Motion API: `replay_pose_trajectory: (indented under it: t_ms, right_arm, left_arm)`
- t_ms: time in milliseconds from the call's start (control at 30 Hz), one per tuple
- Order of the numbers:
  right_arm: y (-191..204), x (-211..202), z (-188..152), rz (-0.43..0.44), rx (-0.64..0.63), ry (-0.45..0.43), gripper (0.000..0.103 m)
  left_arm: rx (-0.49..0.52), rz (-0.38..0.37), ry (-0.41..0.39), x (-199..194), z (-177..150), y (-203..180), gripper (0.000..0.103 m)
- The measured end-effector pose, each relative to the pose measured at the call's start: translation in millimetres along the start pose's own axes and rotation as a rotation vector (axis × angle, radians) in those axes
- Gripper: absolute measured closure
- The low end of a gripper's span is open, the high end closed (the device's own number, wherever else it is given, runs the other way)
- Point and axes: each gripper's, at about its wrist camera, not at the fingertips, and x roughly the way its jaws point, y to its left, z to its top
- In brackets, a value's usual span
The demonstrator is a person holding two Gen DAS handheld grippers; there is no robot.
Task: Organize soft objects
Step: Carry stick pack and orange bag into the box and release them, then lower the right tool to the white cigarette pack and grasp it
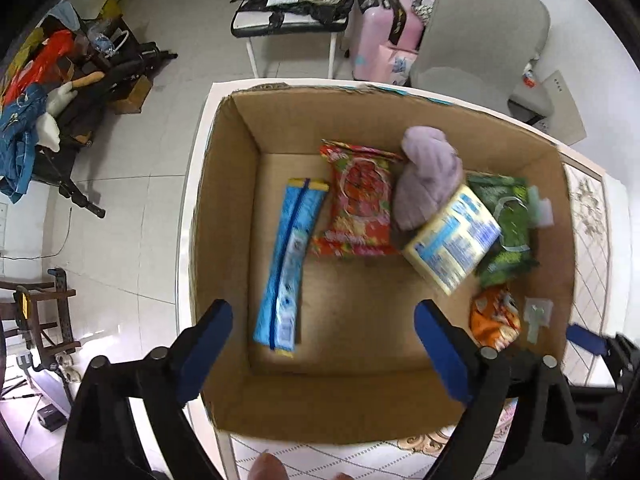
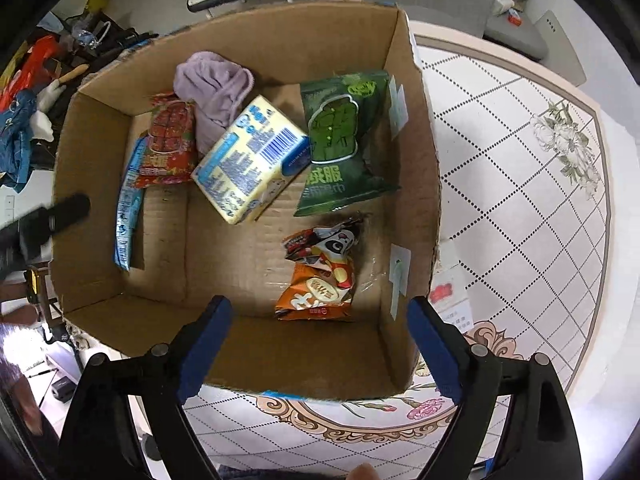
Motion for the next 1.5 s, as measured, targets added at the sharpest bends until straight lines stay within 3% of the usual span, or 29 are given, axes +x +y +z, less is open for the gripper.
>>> replay_pose_trajectory:
  t_ms: [300, 467, 567, 667, 767, 933, 1033, 1200, 1433, 1500]
  right_arm:
    - [18, -47, -31, -0.002, -0.061, -0.125, 0.011]
    - [15, -71, -49, 0.038, -0.081, -0.179, 0.011]
    - [-13, -82, -60, 0.085, -0.011, -0.206, 0.011]
    - [-60, -82, -68, 0.065, 0.091, -0.213, 0.011]
    - [-104, -59, -70, -0.007, 0.163, -0.162, 0.011]
    - [-145, 9, -64, -0.076, 0.153, -0.027, 0.011]
    - [-144, 52, -59, -0.057, 0.089, 0.051, 0.011]
    - [-132, 100, -48, -0.098, 0.022, 0.093, 0.012]
    - [-124, 117, -44, -0.128, -0.009, 0.098, 0.013]
    - [-125, 116, -44, -0.105, 0.002, 0.1, 0.018]
  left_arm:
    - [-0.001, 0.013, -0.127, -55, -54, -13, 0.007]
    - [-0.01, 0.014, -0.172, -80, -75, -21, 0.007]
    - [-0.013, 0.054, -0.212, -94, -82, -26, 0.007]
    - [-0.006, 0.142, -0.252, -99, -82, -33, 0.007]
    - [-0.007, 0.23, -0.221, -82, -73, -41, 0.007]
    - [0.007, 0.228, -0.11, -30, -61, -64, 0.007]
    - [0.039, 0.242, -0.062, -3, -56, -83, 0.007]
    - [0.085, 0.272, -0.014, 25, -52, -105, 0.007]
    - [0.143, 0.29, 0.02, 46, -49, -123, 0.007]
    - [0.147, 0.286, 0.03, 50, -47, -125, 0.007]
